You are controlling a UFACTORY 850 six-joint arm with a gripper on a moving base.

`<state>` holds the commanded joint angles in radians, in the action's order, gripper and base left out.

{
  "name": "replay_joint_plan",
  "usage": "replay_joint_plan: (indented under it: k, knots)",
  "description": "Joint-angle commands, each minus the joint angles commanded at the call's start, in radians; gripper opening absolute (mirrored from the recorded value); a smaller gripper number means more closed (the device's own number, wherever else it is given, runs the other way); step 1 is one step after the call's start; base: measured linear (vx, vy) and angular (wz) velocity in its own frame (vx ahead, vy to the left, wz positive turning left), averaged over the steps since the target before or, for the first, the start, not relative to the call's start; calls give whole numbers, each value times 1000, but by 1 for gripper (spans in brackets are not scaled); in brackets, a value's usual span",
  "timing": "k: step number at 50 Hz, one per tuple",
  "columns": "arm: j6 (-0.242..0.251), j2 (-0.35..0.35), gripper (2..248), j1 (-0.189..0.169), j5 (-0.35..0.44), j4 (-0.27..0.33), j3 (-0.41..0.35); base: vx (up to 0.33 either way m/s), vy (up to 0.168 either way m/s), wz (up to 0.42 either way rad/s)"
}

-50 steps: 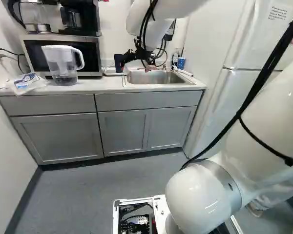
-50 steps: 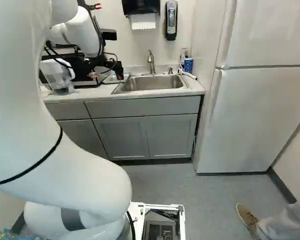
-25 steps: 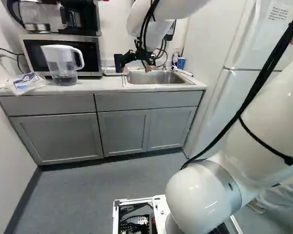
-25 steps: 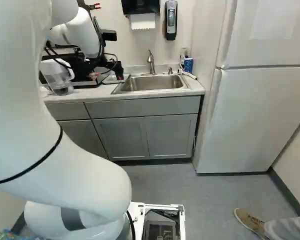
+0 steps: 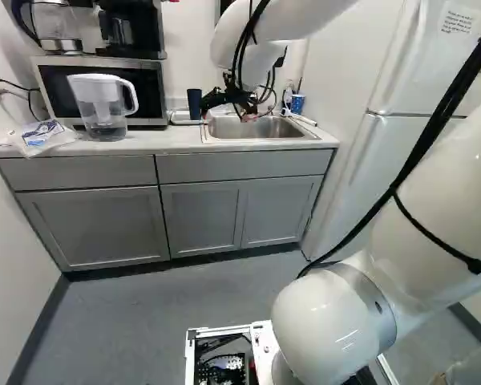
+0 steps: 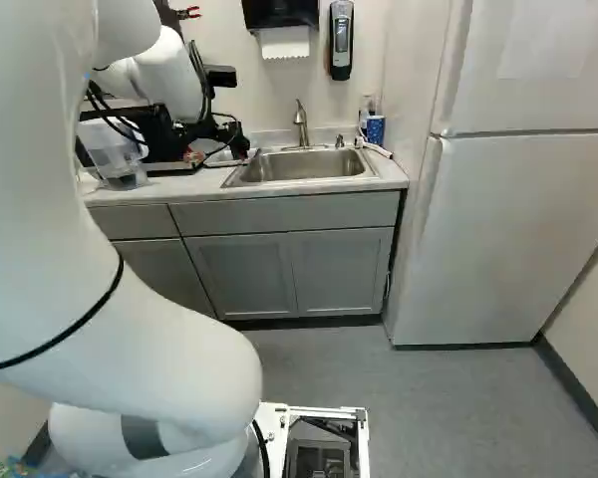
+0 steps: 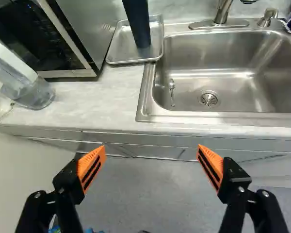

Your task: Rinse the cup and place it in the tray

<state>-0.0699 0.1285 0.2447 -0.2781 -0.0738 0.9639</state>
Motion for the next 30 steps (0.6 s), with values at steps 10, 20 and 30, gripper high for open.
replay_joint_plan:
  k: [10,20,30]
  knots:
    - [3,6,247,-10,48,3,-36,0,0,0]
    - [7,14,247,-23,108,7,-82,0,0,0]
    - [11,23,247,-38,178,11,-136,0,0,0]
